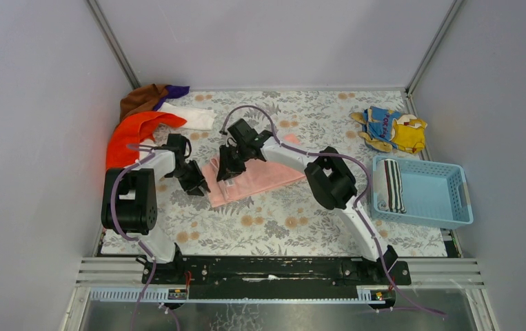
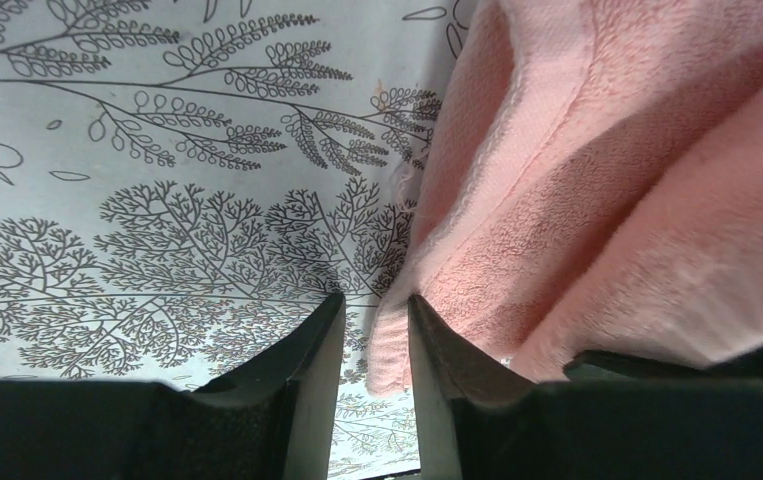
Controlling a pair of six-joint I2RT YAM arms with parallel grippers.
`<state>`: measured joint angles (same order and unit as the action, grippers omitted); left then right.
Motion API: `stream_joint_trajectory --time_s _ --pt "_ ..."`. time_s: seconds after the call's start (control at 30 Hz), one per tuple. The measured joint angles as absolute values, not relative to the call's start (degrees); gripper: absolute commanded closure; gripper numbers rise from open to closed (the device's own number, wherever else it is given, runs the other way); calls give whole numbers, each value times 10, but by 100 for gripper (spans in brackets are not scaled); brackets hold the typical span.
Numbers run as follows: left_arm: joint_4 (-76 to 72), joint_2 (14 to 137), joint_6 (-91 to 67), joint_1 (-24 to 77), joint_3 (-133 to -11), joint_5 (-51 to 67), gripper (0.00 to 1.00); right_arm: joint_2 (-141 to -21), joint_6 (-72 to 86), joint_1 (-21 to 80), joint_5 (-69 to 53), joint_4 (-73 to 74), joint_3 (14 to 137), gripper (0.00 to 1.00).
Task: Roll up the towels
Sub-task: Fold the towel at the center of the board.
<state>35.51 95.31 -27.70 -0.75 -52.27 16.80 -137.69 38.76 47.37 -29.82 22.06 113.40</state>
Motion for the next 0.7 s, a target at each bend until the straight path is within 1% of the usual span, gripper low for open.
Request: stream_joint_trajectory --time_s 0.03,0.17,0.37,0.4,0.57,0.7 --pt "355 953 -277 -7 -523 168 70 -1380 392 474 -302 213 1131 73" --pt "355 953 -277 -7 -523 168 69 -1381 405 477 -325 187 1122 59" --pt "356 947 -279 -7 -523 156 65 -1359 389 481 -352 171 1090 53" --pt "356 943 -280 -7 -522 151 64 -1348 381 481 -352 173 1080 50" --pt "360 903 -289 -8 -522 124 58 -1247 336 469 -325 178 1001 38" --pt "364 843 -304 -6 -523 116 55 -1131 298 422 -280 171 903 34"
